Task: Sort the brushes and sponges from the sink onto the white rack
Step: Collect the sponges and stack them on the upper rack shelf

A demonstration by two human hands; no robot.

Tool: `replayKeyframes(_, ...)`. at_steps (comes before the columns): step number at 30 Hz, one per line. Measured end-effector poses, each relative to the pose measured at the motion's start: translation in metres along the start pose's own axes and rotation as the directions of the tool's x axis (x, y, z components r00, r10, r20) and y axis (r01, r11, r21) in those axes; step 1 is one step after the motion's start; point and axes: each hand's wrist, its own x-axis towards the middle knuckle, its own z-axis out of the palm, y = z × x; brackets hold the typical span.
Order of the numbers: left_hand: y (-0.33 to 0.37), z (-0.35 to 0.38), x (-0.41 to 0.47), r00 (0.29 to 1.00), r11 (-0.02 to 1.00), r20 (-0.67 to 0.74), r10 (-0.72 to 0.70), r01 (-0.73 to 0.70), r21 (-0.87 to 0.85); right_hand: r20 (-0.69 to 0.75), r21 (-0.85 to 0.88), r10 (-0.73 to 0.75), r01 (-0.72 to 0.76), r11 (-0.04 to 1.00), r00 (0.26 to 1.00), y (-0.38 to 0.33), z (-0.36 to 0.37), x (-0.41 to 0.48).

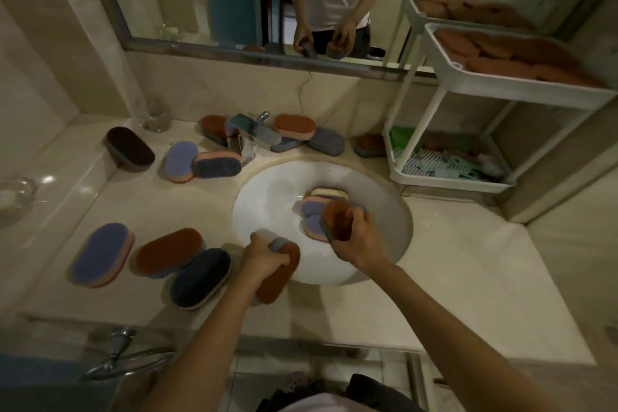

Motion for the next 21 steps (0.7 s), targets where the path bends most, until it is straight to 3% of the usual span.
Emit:
replayKeyframes(6, 0.102, -0.02, 0.011, 0.977, 0.956, -0.151, 0.154, -0.185, -0.226, -0.169, 0.122, -0.021, 0.042, 0.992, 0.985, -0.011, -0.062, 0.011)
replayKeyframes(11, 0.192, -0.025, -0.001, 0.907, 0.823, -0.223, 0.358, -0.42, -0.384, -0.372, 0.145, -0.079, 0.142, 0.979, 0.925, -0.029, -0.126, 0.027)
replayKeyframes(21, 0.34, -0.013, -0.03, 0.803, 0.659, -0.275, 0.529, -0.593, -0.462, -0.601, 0.094, -0.168, 0.278, 0.956, 0.781, -0.032, -0.253, 0.07)
